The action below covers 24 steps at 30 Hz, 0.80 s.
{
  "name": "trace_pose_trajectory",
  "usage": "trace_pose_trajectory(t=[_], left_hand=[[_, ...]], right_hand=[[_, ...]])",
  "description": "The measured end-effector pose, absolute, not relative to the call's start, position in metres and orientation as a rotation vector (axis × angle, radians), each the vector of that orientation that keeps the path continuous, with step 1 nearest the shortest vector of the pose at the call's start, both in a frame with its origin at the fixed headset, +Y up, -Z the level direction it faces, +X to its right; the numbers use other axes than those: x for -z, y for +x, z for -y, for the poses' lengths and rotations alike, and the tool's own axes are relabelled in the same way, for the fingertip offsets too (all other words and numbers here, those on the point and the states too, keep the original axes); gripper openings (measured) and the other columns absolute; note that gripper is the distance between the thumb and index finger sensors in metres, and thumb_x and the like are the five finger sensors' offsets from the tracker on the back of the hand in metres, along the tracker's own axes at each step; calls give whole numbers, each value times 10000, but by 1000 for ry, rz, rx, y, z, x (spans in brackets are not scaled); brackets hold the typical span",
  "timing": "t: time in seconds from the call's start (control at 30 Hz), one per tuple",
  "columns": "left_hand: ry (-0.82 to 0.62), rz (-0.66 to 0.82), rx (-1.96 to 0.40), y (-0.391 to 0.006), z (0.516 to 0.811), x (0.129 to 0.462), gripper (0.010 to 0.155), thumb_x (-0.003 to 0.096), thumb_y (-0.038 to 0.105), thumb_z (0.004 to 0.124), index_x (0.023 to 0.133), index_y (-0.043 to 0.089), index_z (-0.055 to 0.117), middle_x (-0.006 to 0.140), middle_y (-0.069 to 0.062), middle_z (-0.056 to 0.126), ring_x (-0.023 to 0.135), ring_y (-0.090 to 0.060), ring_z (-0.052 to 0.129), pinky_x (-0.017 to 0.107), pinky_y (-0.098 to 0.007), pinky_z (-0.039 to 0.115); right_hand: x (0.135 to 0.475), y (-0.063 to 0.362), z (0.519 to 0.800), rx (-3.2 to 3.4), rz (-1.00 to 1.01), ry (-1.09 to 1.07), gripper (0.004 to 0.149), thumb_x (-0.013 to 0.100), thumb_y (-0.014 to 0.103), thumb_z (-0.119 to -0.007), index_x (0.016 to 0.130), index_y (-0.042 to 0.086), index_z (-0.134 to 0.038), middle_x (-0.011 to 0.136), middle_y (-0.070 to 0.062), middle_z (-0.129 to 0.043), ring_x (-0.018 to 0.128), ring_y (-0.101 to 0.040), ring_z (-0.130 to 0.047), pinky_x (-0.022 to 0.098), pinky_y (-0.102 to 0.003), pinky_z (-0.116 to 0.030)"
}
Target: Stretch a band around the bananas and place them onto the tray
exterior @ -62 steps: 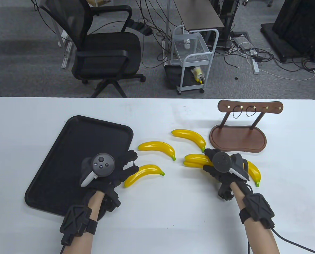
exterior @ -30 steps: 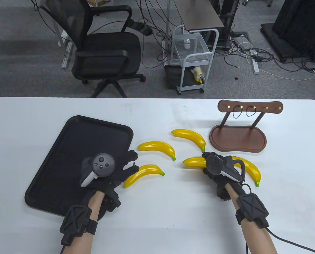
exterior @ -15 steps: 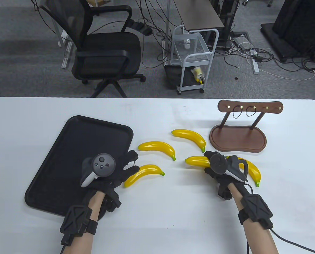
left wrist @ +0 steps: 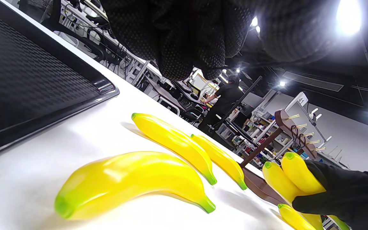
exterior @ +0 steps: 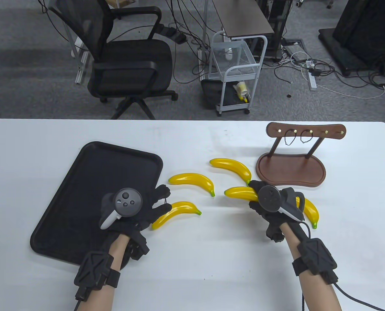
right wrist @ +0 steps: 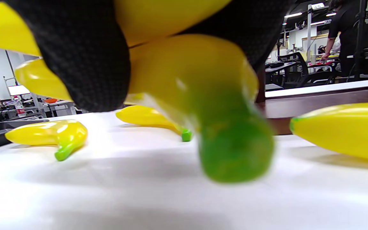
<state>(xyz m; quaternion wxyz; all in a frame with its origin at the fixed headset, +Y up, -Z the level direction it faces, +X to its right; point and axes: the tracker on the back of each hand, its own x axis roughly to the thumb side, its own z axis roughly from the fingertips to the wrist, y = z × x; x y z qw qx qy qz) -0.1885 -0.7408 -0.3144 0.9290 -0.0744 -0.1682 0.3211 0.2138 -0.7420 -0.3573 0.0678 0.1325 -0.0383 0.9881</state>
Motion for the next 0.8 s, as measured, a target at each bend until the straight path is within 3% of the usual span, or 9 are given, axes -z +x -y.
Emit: trace_pose_trajectory(t=[0.8], left_hand=[[-227, 383, -728, -171, 748, 312, 674, 532, 574, 669, 1113, 260, 537, 1143, 35, 714, 1078, -247, 754, 852, -471, 586]], right_hand=[[343, 146, 712, -2917, 216, 598, 691, 424, 361, -954, 1012, 158, -653, 991, -90, -799, 794, -329, -904, 551, -439, -836]])
